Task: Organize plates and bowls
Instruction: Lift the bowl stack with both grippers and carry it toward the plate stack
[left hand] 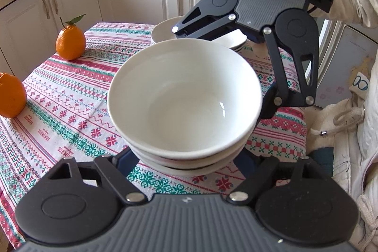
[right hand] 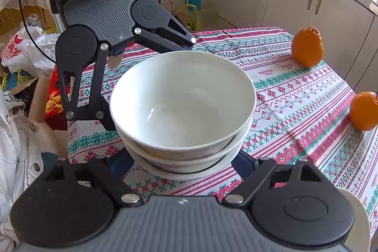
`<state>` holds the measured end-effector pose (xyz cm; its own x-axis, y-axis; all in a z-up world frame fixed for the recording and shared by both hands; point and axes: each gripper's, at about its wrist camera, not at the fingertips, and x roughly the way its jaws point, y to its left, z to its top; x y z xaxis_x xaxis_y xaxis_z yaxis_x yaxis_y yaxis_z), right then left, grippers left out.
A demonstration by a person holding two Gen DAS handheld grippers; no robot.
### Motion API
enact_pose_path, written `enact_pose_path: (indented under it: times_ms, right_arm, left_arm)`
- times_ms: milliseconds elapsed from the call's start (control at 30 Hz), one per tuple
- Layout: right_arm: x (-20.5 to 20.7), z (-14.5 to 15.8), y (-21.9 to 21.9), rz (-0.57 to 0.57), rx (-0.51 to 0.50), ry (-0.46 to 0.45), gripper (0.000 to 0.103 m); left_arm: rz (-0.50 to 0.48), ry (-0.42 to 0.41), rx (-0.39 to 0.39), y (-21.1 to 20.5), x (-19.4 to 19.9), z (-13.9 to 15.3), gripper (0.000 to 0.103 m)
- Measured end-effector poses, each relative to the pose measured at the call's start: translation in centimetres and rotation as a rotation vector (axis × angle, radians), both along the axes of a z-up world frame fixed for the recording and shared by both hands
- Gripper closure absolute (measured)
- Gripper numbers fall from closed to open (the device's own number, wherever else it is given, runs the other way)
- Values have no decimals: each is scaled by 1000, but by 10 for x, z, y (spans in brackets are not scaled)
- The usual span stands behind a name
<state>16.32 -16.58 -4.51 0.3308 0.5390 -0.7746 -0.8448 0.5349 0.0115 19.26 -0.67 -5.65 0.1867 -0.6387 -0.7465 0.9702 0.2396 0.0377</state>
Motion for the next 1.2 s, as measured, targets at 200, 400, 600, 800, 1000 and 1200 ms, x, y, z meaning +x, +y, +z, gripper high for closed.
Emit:
enact_pose_path:
  times_ms: [200,400,600,800,1000,1200]
  right_arm:
    - [-3,13,-12,0,8,-19,12]
    - [-5,27,-38,-22,9,-51,12]
    - [-8,38,-75,-71,-4,-84,12]
    - [-8,43,-116,-142,-22,-105,12]
    - [-9,39,-153,-217,-43,-105,12]
    - [-4,26,-175,-279,-42,-80,12]
  left_arm:
    - [2,-25,-1,-12,-4,14,18]
    - [-17,-52,-13,-37,-3,27,18]
    - [-61,-77,-39,-73,4,34,18]
    - [-119,-85,-64,-115,16,34,18]
    - [-171,-78,-73,-154,27,28,18]
    - [-207,-77,-57,-179,36,17,18]
